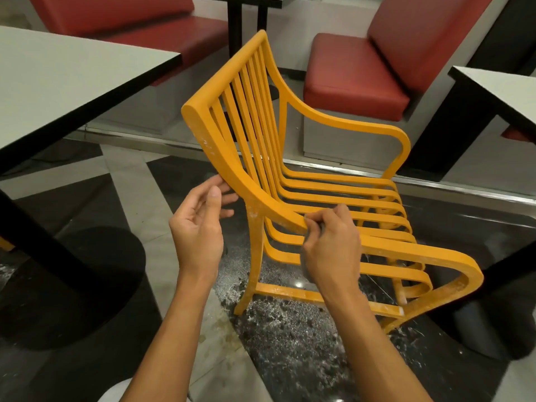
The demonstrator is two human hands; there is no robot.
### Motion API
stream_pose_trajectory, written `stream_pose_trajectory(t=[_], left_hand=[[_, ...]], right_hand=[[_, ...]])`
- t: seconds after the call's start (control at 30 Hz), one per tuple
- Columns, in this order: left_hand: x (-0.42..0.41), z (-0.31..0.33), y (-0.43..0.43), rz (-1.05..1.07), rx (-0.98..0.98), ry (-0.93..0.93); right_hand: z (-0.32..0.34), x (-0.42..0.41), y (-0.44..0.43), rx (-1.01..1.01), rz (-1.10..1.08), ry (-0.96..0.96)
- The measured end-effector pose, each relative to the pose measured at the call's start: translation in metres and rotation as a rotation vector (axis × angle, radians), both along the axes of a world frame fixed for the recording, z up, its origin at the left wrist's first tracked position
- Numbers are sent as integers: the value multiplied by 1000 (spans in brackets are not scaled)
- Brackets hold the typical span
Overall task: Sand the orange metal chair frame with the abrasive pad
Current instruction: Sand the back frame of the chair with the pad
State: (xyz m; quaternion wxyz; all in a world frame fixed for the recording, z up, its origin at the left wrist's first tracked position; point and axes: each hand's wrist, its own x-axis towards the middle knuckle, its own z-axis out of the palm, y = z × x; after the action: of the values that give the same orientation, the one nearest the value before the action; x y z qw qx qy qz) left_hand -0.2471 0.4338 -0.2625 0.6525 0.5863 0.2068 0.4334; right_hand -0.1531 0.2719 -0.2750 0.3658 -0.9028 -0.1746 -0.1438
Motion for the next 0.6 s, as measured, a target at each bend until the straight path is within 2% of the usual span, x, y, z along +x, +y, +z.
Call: stream_pose_trajectory(t=[0.13, 0.27, 0.37, 0.43, 0.53, 0.6], left_hand=[[-6, -14, -22, 96, -165, 224], [-19, -20, -48, -25, -203, 425], [-27, -11, -64, -295, -184, 371], [-32, -3, -70, -430, -234, 304], [-41, 7, -70, -473, -259, 203], [-47, 10, -66, -432, -190, 191]], right_hand=[[13, 2, -18, 17, -31, 110], [29, -18, -22, 379, 69, 172], [37, -40, -20, 587, 181, 333], [41, -51, -19, 637, 247, 393], [44, -64, -15, 623, 323, 406], [45, -70, -13, 608, 348, 399]])
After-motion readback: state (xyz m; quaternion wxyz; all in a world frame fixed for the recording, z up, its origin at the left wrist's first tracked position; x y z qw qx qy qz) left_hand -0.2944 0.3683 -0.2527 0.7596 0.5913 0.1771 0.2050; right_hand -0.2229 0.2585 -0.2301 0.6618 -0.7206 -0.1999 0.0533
